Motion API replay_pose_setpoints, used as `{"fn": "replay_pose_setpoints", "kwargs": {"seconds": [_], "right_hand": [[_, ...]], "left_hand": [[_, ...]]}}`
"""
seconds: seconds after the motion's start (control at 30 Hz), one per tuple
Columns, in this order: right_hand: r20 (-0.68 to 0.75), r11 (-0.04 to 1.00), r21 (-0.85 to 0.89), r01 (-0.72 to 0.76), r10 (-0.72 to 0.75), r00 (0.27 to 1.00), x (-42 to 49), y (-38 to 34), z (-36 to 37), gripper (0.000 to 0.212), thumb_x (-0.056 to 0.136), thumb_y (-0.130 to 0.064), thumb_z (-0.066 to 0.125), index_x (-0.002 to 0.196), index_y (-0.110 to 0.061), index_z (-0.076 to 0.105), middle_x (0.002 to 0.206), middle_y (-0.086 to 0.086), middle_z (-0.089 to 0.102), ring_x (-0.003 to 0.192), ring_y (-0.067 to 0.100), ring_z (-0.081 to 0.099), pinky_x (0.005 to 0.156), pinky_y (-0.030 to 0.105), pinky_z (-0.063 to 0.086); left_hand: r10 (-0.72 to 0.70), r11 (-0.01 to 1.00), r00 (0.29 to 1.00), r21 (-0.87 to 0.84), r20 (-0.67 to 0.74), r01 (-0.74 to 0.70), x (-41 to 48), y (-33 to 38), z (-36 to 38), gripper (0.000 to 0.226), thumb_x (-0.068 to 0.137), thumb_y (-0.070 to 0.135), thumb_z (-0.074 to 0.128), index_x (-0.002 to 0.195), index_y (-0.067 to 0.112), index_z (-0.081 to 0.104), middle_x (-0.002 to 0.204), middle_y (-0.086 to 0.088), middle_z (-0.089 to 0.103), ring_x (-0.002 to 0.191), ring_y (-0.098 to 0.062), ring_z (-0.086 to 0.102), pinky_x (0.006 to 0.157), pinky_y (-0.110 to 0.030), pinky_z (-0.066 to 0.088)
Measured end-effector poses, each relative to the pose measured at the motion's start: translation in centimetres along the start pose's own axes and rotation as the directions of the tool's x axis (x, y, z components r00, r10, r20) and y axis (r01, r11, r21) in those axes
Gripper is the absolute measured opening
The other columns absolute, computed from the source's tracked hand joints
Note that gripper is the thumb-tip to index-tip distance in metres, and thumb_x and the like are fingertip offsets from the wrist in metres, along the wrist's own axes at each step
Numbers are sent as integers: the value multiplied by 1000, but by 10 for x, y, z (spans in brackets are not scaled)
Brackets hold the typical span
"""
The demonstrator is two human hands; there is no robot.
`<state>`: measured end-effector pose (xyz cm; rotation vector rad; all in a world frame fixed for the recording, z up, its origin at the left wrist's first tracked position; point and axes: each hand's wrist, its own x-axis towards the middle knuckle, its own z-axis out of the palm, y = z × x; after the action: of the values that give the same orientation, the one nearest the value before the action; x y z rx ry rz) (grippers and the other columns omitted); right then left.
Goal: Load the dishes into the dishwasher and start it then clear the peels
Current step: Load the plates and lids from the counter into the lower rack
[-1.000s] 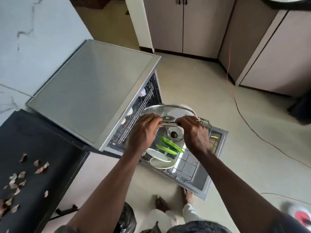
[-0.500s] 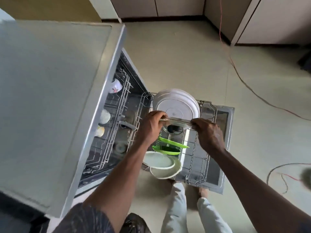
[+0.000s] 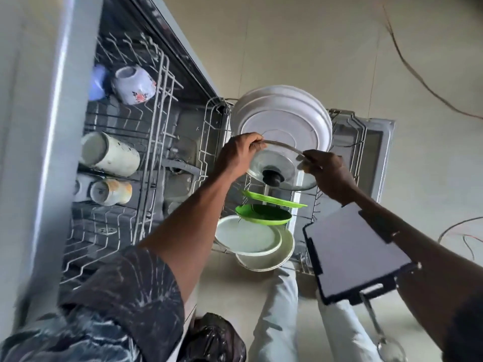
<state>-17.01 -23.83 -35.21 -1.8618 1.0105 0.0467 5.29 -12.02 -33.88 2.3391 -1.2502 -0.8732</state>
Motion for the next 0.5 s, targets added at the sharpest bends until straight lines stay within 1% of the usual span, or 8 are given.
{"fn": "replay_pose_setpoints", "kwargs": {"seconds": [0.07,0.13,0.17,0.27,0.33,0.4,0.43,0.5], "right_hand": [[13,1000,-1,11,-11,1000,9,7,9,18,94,-18,68,109,-26,75,92,-9,77,89,14,73,86,39,58],[38,1000,-9,7,-6,999,18,12,17,18,93,-16,67,106,-24,75,86,-13,75,89,12,71,85,32,55],[52,1000,-12,3,-3,999,24,14,20,18,93,-16,67,106,-25,75,82,-16,73,88,9,70,82,27,53],[96,1000,-25,3,0,995,35,18,30,16,94,-18,67,105,-26,75,76,-21,70,84,0,66,78,21,50],[109,999,-36,3,1,994,41,19,37,17,94,-18,67,106,-26,75,80,-16,72,84,4,67,74,17,48],[118,999,-53,-3,9,993,46,18,42,17,94,-19,67,106,-27,75,82,-14,73,81,5,67,66,9,43],[118,998,-64,-5,13,993,48,17,44,17,94,-19,67,106,-28,75,83,-14,73,79,5,66,66,9,43],[109,997,-79,-11,20,994,52,18,47,18,94,-21,66,107,-31,74,84,-12,75,81,7,68,75,20,50]], "left_hand": [[-11,1000,1000,5,14,11,5,-13,9,28,101,38,56,113,16,68,99,0,74,75,-15,66,59,-30,53],[-33,999,999,9,24,32,8,-24,16,28,101,38,55,114,17,68,99,1,73,76,-14,65,54,-18,42],[-44,999,999,7,24,44,10,-29,20,27,101,37,55,115,17,68,100,1,73,77,-15,64,53,-15,38],[-77,997,997,14,17,77,14,-45,28,29,102,37,55,119,17,68,104,-2,73,78,-15,62,54,-16,37],[-100,995,995,19,14,99,17,-55,33,31,102,37,54,120,16,67,106,-3,73,79,-13,59,54,-18,37],[-121,992,992,28,28,120,20,-64,35,31,102,36,53,122,16,66,108,-3,72,77,-11,58,52,-13,34],[-125,992,992,22,31,124,22,-66,36,31,103,36,52,124,16,65,110,-3,72,76,-11,57,51,-12,32],[-132,991,990,5,41,132,27,-70,36,32,103,36,51,125,17,65,109,-1,71,70,-8,55,49,-10,31]]}}
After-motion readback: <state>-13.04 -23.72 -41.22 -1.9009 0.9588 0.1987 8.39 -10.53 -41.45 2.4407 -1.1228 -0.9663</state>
